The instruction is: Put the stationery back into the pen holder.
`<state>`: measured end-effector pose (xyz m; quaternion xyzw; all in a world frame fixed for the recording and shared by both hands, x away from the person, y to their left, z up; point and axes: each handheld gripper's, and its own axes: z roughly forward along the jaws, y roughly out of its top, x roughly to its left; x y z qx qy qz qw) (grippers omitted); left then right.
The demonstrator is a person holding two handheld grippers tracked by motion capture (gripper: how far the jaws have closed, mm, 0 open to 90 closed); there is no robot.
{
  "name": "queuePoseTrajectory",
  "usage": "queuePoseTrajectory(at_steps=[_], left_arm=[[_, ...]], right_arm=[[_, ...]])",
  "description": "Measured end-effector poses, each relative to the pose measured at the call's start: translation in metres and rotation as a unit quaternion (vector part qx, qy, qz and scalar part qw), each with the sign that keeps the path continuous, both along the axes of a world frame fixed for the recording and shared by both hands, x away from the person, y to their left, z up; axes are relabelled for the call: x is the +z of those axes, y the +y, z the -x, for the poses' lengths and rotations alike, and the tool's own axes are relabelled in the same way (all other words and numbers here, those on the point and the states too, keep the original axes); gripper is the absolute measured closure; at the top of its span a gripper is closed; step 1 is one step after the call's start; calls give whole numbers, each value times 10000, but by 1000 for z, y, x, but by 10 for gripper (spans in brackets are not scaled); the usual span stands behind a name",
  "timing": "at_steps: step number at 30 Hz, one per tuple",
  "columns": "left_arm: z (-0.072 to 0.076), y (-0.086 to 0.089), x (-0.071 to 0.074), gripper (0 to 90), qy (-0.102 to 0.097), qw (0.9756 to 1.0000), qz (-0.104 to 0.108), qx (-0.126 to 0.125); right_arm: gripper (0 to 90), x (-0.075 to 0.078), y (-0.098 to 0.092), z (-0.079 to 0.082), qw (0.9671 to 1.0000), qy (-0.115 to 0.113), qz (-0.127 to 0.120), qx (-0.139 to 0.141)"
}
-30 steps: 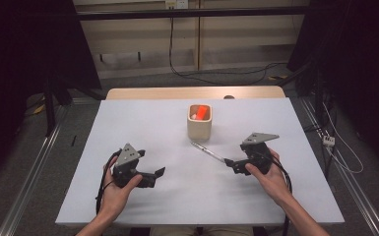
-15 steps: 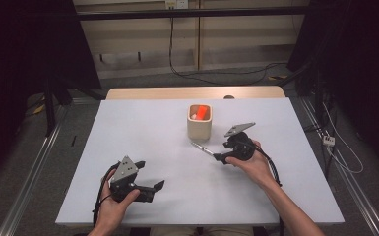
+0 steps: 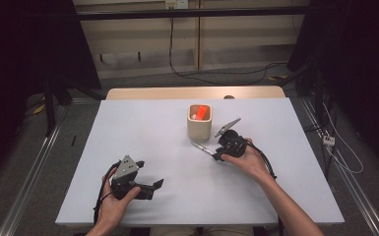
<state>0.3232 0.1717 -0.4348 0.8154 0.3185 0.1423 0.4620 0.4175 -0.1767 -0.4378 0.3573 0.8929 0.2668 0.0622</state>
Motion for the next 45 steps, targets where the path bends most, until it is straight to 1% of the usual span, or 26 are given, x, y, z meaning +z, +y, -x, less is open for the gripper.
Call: queuePoseTrajectory(at_steps=[1, 2, 5, 9, 10, 13, 15, 17, 21, 23, 24, 25, 26, 27, 29, 30, 31, 32, 33, 34, 38, 40, 41, 42, 44, 45], left_arm=[[0, 0, 0, 59, 24, 10000, -2, -4], [-1, 0, 0, 59, -9, 10000, -36, -34], [-2, 0, -1, 59, -37, 10000, -62, -6], [-2, -1, -1, 59, -48, 10000, -39, -6], [-2, -1, 0, 59, -97, 9999, -104, -18], [0, -3, 1, 59, -174, 9997, -184, -48], [-1, -4, 0, 59, -187, 9996, -175, -67], [-1, -6, -1, 59, -198, 9994, -272, -107], [-2, -8, -1, 59, -209, 9992, -324, -143], [-3, -10, 0, 59, -278, 9987, -394, -145], [-3, -11, 1, 60, -327, 9983, -483, -89], [-3, -13, 2, 60, -429, 9973, -595, 15], [-3, -14, 3, 60, -457, 9969, -646, 45], [-4, -16, 5, 60, -514, 9965, -664, 6], [-5, -20, 7, 64, -552, 9959, -712, -95], [-6, -24, 7, 65, -581, 9958, -693, -171], [-7, -27, 8, 64, -570, 9950, -772, -280], [-7, -30, 8, 65, -618, 9949, -746, -293], [-9, -34, 8, 65, -653, 9942, -761, -396], [-9, -37, 8, 65, -677, 9940, -740, -438], [-12, -49, 14, 67, -703, 9937, -621, -606], [-13, -57, 17, 67, -764, 9924, -645, -722], [-14, -60, 18, 67, -793, 9918, -701, -721], [-15, -63, 18, 67, -869, 9907, -753, -729], [-16, -67, 18, 70, -860, 9898, -763, -840], [-18, -70, 17, 69, -851, 9898, -745, -862]], right_arm=[[705, -1, 1, 0, 10000, 2, 60, 17], [720, -1, 1, 0, 10000, -7, 84, 28], [743, 0, 1, -1, 9999, 2, 118, 12], [780, 1, 4, -1, 9996, 16, 270, 104], [806, 2, 6, -1, 9995, 41, 302, 121], [809, 3, 9, -1, 9991, 48, 396, 171], [810, 3, 9, -1, 9992, 51, 377, 129], [810, 3, 8, -1, 9993, 38, 362, 130], [811, 3, 6, 1, 9995, 64, 286, 152], [811, 5, 5, 3, 9996, 29, 218, 153], [811, 6, 4, 5, 9998, 21, 151, 112], [811, 7, 3, 7, 9999, 22, 61, 119], [812, 8, 2, 10, 9999, -10, 7, 123], [811, 8, 1, 12, 9999, -11, -23, 116], [812, 10, -1, 16, 9998, -35, -101, 154], [812, 11, -2, 18, 9998, -24, -123, 138], [812, 12, -3, 20, 9998, -29, -135, 169], [812, 13, -4, 20, 9996, -48, -148, 217], [812, 15, -4, 22, 9996, -18, -171, 213], [812, 17, -4, 23, 9995, -27, -219, 238], [811, 22, -2, 29, 9987, -93, -342, 353], [811, 24, 1, 31, 9984, -106, -351, 428], [812, 24, 2, 33, 9984, -114, -358, 433], [812, 25, 2, 34, 9983, -116, -372, 442], [812, 26, 3, 35, 9982, -137, -394, 440], [812, 27, 3, 36, 9980, -150, -406, 456]])
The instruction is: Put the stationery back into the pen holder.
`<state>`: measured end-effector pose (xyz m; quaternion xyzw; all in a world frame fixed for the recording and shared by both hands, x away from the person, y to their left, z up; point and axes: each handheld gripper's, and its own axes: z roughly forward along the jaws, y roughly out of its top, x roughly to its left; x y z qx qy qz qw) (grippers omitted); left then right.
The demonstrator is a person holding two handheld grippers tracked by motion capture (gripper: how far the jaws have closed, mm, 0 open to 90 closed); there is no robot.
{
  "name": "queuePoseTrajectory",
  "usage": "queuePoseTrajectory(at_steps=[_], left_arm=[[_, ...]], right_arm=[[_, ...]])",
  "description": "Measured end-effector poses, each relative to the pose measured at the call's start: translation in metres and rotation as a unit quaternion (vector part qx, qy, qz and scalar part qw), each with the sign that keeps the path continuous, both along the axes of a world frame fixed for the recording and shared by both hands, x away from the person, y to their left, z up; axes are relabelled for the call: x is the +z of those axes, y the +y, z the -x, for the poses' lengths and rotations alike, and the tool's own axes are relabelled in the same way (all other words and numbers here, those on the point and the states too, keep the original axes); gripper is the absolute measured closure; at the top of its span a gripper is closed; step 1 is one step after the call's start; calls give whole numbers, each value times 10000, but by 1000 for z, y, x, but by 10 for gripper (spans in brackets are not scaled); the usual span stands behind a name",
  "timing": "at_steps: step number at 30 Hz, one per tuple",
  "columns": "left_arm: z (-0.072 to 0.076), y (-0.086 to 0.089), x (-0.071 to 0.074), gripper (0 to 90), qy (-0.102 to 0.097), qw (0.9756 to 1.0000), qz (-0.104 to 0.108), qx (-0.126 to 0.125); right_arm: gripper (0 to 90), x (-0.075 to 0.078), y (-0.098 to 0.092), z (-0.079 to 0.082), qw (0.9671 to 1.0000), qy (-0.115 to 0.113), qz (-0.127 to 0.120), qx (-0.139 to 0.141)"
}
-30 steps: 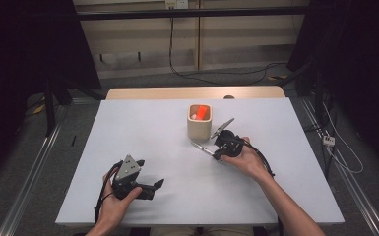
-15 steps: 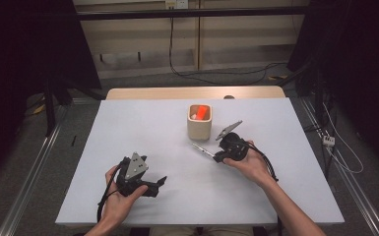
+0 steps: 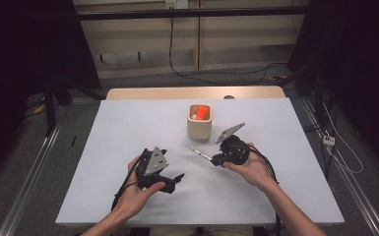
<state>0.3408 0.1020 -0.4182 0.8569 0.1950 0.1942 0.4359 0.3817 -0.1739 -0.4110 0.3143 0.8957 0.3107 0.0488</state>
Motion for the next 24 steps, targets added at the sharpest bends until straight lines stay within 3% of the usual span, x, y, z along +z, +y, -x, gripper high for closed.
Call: queuePoseTrajectory(at_steps=[2, 6, 13, 17, 18, 19, 22, 24], left_arm=[[-3, -5, -2, 68, -184, 9998, -55, -62], [-14, -14, -2, 55, -254, 9995, -65, -184], [-27, -34, -1, 61, -587, 9962, -452, -450], [-28, -41, 1, 69, -979, 9907, -765, -560], [-29, -43, 1, 69, -1127, 9880, -870, -595], [-29, -44, 0, 77, -1126, 9877, -889, -614], [-26, -47, -6, 97, -1390, 9794, -1290, -690], [-24, -49, -8, 116, -1474, 9769, -1376, -702]], right_arm=[[812, 2, 0, 1, 10000, -31, -24, 1], [812, 6, 0, 1, 10000, -28, -73, 53], [812, 13, 6, 2, 9998, -55, -78, 199], [812, 16, 8, 2, 9997, -54, -34, 231], [812, 16, 9, 2, 9997, -69, -28, 249], [812, 16, 9, 2, 9997, -46, -1, 250], [812, 17, 11, 2, 9996, -72, -21, 270], [812, 18, 12, 2, 9995, -91, -43, 304]])
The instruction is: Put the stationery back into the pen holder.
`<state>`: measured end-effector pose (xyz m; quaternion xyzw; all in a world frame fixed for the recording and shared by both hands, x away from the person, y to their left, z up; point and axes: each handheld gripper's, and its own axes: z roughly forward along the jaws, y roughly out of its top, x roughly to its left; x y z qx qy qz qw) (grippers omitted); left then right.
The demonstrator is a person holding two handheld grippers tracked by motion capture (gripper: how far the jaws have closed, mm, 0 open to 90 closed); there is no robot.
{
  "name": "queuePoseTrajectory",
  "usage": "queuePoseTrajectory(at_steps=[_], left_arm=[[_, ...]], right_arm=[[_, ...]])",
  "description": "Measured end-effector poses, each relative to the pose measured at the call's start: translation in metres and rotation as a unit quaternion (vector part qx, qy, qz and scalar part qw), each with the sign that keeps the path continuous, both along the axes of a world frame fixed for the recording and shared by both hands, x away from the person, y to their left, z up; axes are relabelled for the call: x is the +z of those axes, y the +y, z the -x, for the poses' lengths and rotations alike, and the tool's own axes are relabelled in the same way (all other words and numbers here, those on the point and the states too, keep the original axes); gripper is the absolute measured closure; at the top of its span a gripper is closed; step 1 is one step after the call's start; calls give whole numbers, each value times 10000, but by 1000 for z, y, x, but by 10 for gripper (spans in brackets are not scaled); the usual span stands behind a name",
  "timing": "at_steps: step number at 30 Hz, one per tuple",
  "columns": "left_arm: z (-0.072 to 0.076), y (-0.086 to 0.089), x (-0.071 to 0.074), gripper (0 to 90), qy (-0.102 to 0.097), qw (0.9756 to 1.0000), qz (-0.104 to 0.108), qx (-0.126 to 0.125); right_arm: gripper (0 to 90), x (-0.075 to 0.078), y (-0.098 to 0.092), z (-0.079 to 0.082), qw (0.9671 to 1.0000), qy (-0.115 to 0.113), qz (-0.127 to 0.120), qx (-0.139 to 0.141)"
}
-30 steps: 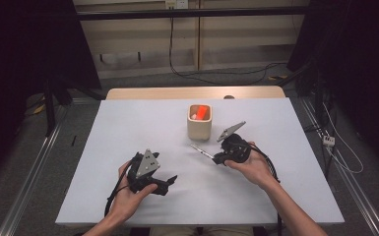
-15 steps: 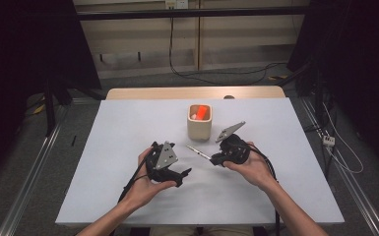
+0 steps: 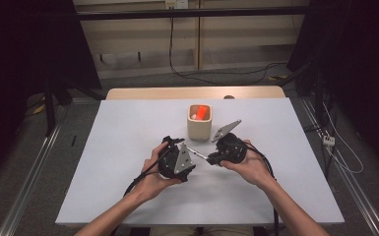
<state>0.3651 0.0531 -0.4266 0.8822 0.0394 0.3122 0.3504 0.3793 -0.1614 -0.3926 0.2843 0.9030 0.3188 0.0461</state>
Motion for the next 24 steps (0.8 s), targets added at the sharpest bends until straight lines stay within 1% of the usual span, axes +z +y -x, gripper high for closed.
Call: queuePoseTrajectory(at_steps=[1, 2, 3, 4, 5, 6, 7, 8, 9, 10, 11, 12, 13, 14, 15, 16, 17, 18, 19, 21, 22, 23, 24], left_arm=[[1, -1, -1, 118, -78, 10000, -52, -24], [1, -1, 0, 119, -48, 10000, -46, -13], [2, -1, -1, 128, -39, 10000, 7, 23], [3, 0, 0, 143, -123, 9999, -28, 42], [4, 0, -1, 165, -265, 9996, -75, 29], [6, 1, 0, 199, -387, 9990, -219, -33], [7, 1, -1, 244, -410, 9988, -265, -90], [9, 1, -2, 262, -503, 9981, -345, -122], [11, 0, -4, 264, -664, 9966, -457, -180], [13, -1, -5, 290, -789, 9947, -590, -286], [14, -2, -5, 320, -884, 9933, -668, -332], [17, -3, -6, 330, -1061, 9910, -724, -385], [19, -4, -7, 355, -1133, 9900, -736, -416], [22, -5, -8, 369, -1271, 9868, -859, -524], [24, -6, -9, 406, -1344, 9854, -873, -571], [27, -7, -10, 441, -1446, 9829, -971, -591], [29, -8, -11, 452, -1488, 9816, -1006, -649], [30, -9, -11, 482, -1519, 9803, -1058, -693], [31, -10, -12, 504, -1499, 9804, -1067, -704], [31, -11, -14, 556, -1618, 9773, -1187, -672], [30, -11, -15, 587, -1519, 9786, -1203, -693], [30, -12, -16, 620, -1603, 9765, -1233, -738], [31, -13, -17, 637, -1635, 9751, -1311, -724]], right_arm=[[812, 0, 1, 0, 10000, 6, -15, 7], [812, 1, 2, -1, 10000, 7, -3, 49], [812, 1, 3, -1, 10000, 4, -6, 57], [812, 2, 4, 0, 10000, 27, 9, 76], [812, 2, 5, 0, 10000, 21, 20, 94], [812, 2, 6, 1, 9999, 23, 26, 140], [812, 2, 8, 2, 9999, 49, 29, 156], [812, 2, 9, 2, 9999, 65, 43, 142], [812, 1, 10, 2, 9998, 41, 29, 186], [812, 1, 11, 2, 9998, 55, 33, 188], [812, 0, 12, 2, 9998, 54, 26, 201], [812, 0, 13, 2, 9997, 60, 34, 226], [813, 0, 14, 2, 9996, 70, 37, 261], [812, 0, 15, 2, 9996, 76, 24, 268], [812, 0, 16, 2, 9995, 69, 28, 311], [812, 0, 18, 3, 9994, 76, 35, 323], [812, 0, 19, 4, 9993, 110, 46, 347], [812, 0, 20, 5, 9993, 140, 62, 355], [812, -1, 20, 5, 9992, 150, 62, 377], [812, -1, 21, 4, 9990, 149, 43, 414], [812, 0, 21, 4, 9990, 148, 35, 414], [812, 1, 22, 5, 9991, 172, 25, 389], [812, 1, 22, 4, 9990, 165, 29, 409]])
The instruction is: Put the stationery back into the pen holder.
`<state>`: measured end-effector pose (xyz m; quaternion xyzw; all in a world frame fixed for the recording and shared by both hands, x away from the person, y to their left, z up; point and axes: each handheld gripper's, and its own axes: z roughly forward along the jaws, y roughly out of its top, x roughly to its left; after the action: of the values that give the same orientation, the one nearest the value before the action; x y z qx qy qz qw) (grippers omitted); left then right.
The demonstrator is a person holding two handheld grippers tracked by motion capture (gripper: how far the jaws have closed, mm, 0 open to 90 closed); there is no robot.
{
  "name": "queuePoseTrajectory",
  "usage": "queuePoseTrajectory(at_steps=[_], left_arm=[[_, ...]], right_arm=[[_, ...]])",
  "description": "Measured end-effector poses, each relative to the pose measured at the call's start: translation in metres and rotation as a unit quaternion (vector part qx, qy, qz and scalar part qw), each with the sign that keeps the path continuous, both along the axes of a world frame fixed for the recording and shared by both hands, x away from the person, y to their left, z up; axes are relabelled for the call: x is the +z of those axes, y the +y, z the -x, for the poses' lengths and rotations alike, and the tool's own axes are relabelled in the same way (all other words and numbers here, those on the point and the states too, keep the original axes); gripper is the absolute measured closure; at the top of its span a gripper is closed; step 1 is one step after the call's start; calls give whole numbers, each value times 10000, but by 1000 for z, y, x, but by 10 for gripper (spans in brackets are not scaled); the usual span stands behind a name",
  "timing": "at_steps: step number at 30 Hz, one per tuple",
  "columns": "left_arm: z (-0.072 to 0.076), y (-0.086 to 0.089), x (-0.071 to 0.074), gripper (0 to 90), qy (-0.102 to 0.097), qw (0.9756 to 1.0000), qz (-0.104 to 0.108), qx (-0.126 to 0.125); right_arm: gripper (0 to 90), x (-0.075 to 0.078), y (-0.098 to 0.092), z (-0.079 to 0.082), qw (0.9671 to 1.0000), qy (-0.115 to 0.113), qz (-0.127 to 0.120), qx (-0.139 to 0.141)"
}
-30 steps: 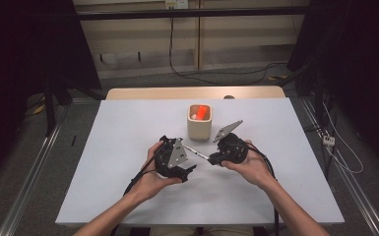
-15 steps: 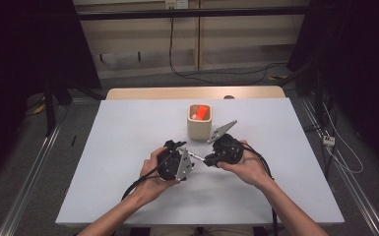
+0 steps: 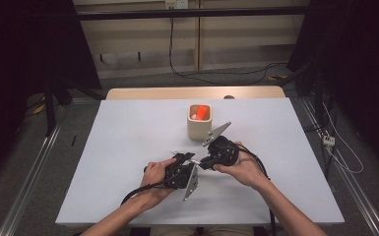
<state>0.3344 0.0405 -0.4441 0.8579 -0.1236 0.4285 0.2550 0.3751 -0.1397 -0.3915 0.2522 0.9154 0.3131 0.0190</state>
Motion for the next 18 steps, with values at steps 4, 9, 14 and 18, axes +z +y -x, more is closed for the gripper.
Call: queuePoseTrajectory(at_steps=[4, 9, 14, 18], left_arm=[[0, -2, -2, 751, -44, 10000, -30, -32], [2, -4, -2, 791, -79, 10000, -35, -47], [-1, -5, -2, 798, 197, 9998, 74, 27], [-4, -3, 0, 799, 492, 9983, 277, 139]], right_arm=[[812, -1, 0, -2, 10000, 6, 20, 12], [811, 0, -4, -1, 10000, -31, -88, -15], [802, -1, -7, 0, 9998, -92, -180, -69], [728, -3, -12, 1, 9989, -221, -368, -198]])
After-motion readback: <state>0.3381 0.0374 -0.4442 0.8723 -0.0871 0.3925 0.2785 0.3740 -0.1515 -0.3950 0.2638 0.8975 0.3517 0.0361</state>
